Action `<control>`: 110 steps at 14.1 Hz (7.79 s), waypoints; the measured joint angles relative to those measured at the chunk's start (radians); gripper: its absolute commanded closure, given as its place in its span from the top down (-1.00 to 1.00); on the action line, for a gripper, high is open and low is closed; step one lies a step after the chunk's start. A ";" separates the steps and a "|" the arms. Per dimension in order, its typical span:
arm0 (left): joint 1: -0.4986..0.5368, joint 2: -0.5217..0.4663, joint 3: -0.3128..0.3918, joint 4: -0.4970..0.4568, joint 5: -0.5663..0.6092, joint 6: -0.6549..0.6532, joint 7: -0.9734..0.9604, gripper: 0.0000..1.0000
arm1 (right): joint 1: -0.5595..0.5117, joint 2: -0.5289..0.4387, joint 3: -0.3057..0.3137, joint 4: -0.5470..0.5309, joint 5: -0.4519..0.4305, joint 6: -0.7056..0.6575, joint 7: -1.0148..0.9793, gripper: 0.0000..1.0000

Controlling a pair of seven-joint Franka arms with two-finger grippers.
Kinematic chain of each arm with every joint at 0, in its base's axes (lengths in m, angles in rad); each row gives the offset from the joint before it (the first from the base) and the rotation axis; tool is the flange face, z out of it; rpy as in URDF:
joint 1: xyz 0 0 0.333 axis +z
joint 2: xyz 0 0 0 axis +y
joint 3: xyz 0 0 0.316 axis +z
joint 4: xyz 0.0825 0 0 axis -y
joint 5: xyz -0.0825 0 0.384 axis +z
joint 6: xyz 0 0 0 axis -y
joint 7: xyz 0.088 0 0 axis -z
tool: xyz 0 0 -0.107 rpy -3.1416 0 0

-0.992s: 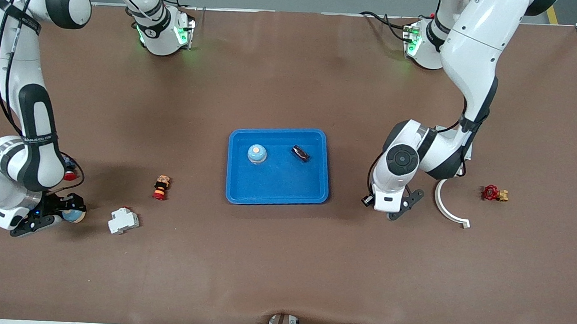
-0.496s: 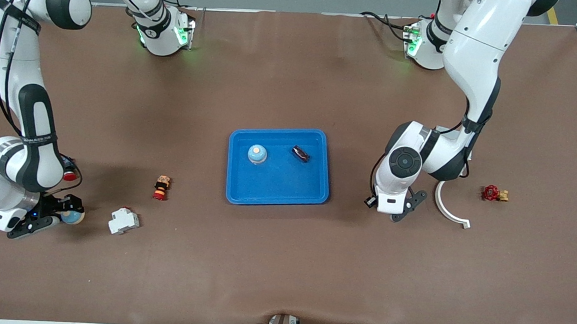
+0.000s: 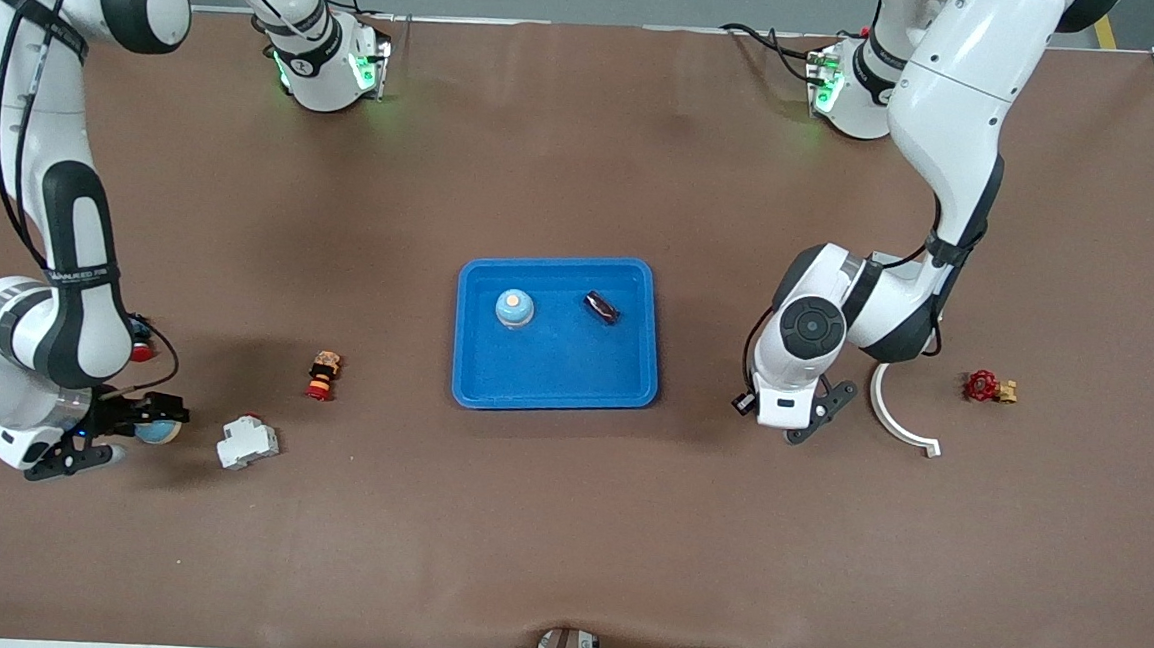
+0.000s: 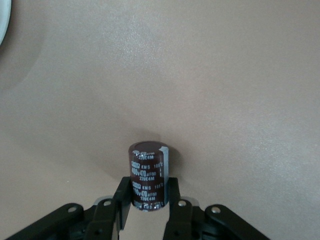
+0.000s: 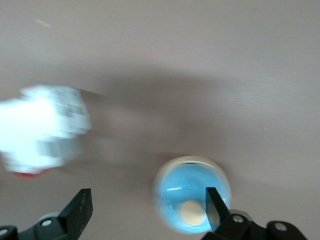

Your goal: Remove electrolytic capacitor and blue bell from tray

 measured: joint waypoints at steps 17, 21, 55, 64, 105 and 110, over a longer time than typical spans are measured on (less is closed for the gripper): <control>-0.011 0.000 -0.005 0.030 0.000 0.000 -0.003 -1.00 | 0.680 -0.397 0.002 -0.460 -0.017 0.164 1.252 1.00; -0.007 -0.003 -0.005 0.034 0.000 -0.013 -0.003 -1.00 | 0.753 -0.392 0.001 -0.542 -0.017 0.280 1.361 1.00; 0.154 -0.088 -0.086 0.082 -0.013 -0.185 0.194 1.00 | 0.793 -0.267 -0.026 -0.392 -0.021 0.162 1.408 -1.00; -0.018 -0.058 -0.234 0.150 -0.021 -0.130 -0.233 0.98 | 0.471 -0.522 -0.042 -0.550 -0.137 0.011 0.809 -1.00; -0.018 -0.019 -0.207 0.238 -0.019 -0.136 -0.400 -1.00 | 0.222 -0.345 -0.022 -0.801 0.178 0.587 0.138 1.00; 0.187 -0.039 -0.202 0.238 -0.018 -0.151 -0.106 -1.00 | 0.220 -0.351 -0.031 -0.691 0.181 0.429 0.138 1.00</control>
